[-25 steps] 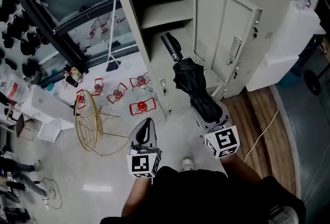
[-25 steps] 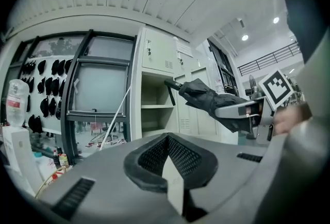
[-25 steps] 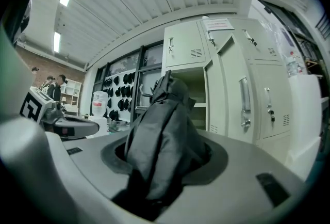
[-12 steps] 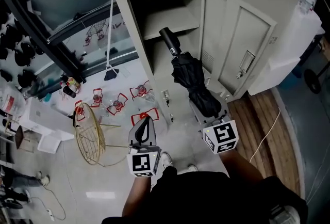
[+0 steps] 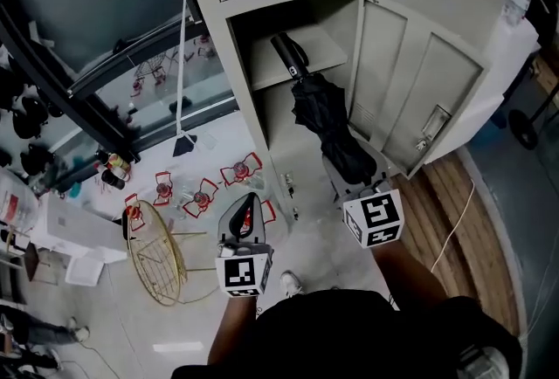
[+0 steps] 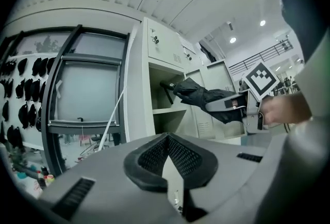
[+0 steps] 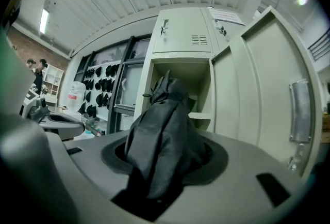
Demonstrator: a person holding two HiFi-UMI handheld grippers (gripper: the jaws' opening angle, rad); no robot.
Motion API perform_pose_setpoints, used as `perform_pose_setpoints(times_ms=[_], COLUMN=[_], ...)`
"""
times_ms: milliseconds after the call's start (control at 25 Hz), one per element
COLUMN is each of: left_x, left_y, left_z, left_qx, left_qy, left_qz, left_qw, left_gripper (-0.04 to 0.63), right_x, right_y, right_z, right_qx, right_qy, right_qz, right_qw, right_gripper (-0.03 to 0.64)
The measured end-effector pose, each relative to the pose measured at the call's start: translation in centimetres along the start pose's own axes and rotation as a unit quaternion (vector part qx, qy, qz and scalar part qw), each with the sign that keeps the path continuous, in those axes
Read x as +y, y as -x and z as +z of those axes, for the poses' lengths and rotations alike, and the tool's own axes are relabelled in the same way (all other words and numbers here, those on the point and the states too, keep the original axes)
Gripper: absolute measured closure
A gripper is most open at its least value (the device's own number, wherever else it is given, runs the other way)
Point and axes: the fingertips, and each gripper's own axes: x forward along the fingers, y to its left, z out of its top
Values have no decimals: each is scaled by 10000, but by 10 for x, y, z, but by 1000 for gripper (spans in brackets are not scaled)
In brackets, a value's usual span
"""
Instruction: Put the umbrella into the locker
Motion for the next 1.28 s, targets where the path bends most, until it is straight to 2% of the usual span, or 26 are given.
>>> perform_pose_setpoints(times_ms=[200,400,560,880,1280], left_x=[42,36,29,28,22], left_y=[-11,-24,-31,-44,-53], left_z=[3,13,7,17,22], left_qx=[-57,-248,-208,-273,-227], left_qy=[-75,-228,-287,-158,-220], left_qz=[39,-418,-588,-438,-300], left_qw=[9999,9986,9976,9985,9991], left_gripper=[598,598,598,598,598], right_x=[-1,-5,-9,-34,-49], right_y=[-24,-49,-68,-117,-177], right_z=[9,17,28,56,72], right_qx=[11,131,161,216,376], right_qy=[28,-4,74,185,307], right_qz=[-275,-517,-568,-396,-223], right_qw=[9996,9986,9982,9988,9986], right_gripper=[397,396,396,396,396])
